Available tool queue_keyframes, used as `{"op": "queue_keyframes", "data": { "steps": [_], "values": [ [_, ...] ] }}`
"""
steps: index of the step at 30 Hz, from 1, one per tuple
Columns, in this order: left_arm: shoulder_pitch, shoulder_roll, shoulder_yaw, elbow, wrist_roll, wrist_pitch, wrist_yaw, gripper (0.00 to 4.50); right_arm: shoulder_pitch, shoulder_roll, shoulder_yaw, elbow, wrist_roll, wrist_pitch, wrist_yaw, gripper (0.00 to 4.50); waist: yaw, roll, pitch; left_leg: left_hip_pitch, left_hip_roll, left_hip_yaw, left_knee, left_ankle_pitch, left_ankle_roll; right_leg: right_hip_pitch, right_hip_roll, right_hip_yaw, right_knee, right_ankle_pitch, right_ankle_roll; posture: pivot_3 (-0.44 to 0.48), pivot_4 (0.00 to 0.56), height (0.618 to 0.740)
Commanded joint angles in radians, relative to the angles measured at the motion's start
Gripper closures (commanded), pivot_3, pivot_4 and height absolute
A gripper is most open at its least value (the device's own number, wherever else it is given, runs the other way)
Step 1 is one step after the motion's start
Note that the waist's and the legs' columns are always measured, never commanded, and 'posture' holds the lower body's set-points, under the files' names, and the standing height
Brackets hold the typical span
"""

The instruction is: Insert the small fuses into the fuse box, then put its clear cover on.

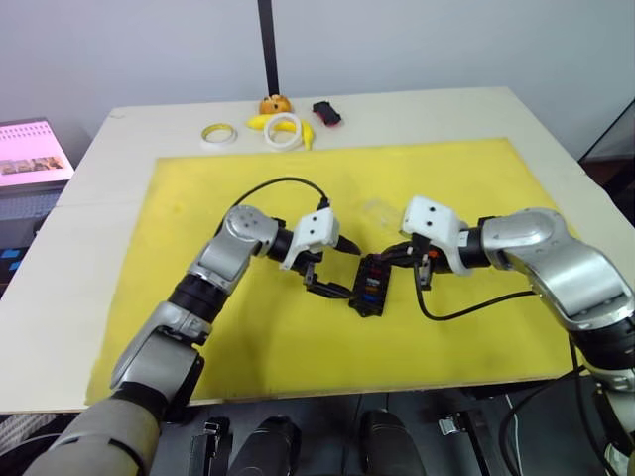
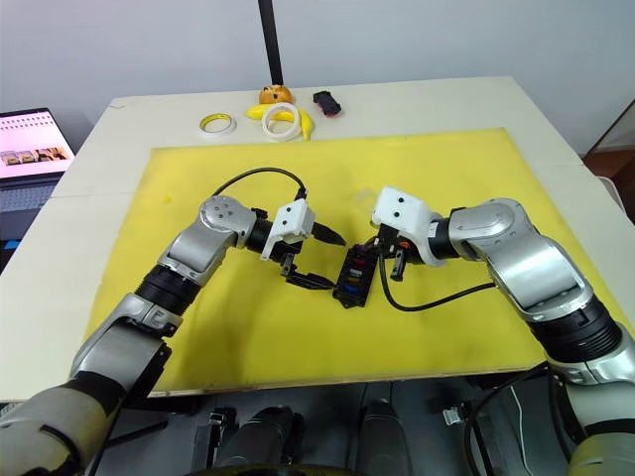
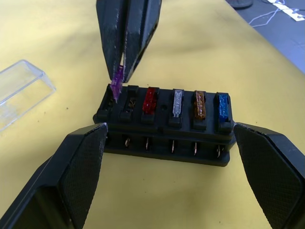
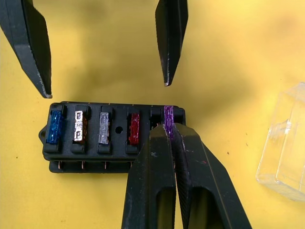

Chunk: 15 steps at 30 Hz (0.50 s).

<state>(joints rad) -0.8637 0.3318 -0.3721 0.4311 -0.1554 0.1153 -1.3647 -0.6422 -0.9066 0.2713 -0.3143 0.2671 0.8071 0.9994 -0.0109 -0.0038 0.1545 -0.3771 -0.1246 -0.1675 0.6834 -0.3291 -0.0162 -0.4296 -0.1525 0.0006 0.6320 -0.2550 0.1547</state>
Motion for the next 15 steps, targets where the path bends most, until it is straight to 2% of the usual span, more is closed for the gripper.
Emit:
{"op": "queue_keyframes", "data": {
  "steps": [1, 15],
  "values": [
    [-0.017, -0.001, 0.020, -0.019, 0.003, -0.012, 0.003, 0.09, -0.004, 0.004, -0.007, -0.012, -0.010, -0.012, 0.005, 4.50, 0.000, 0.000, 0.000, 0.000, 0.000, 0.000, 0.000, 0.000, 0.000, 0.000, 0.000, 0.000, 0.000, 0.000, 0.000, 0.000, 0.150, 0.740],
    [-0.028, -0.003, 0.021, -0.005, 0.008, -0.017, 0.006, 0.09, 0.005, 0.012, 0.004, -0.013, -0.032, -0.007, 0.016, 4.50, 0.000, 0.000, 0.000, 0.000, 0.000, 0.000, 0.000, 0.000, 0.000, 0.000, 0.000, 0.000, 0.000, 0.000, 0.000, 0.000, 0.150, 0.740]
  ]
}}
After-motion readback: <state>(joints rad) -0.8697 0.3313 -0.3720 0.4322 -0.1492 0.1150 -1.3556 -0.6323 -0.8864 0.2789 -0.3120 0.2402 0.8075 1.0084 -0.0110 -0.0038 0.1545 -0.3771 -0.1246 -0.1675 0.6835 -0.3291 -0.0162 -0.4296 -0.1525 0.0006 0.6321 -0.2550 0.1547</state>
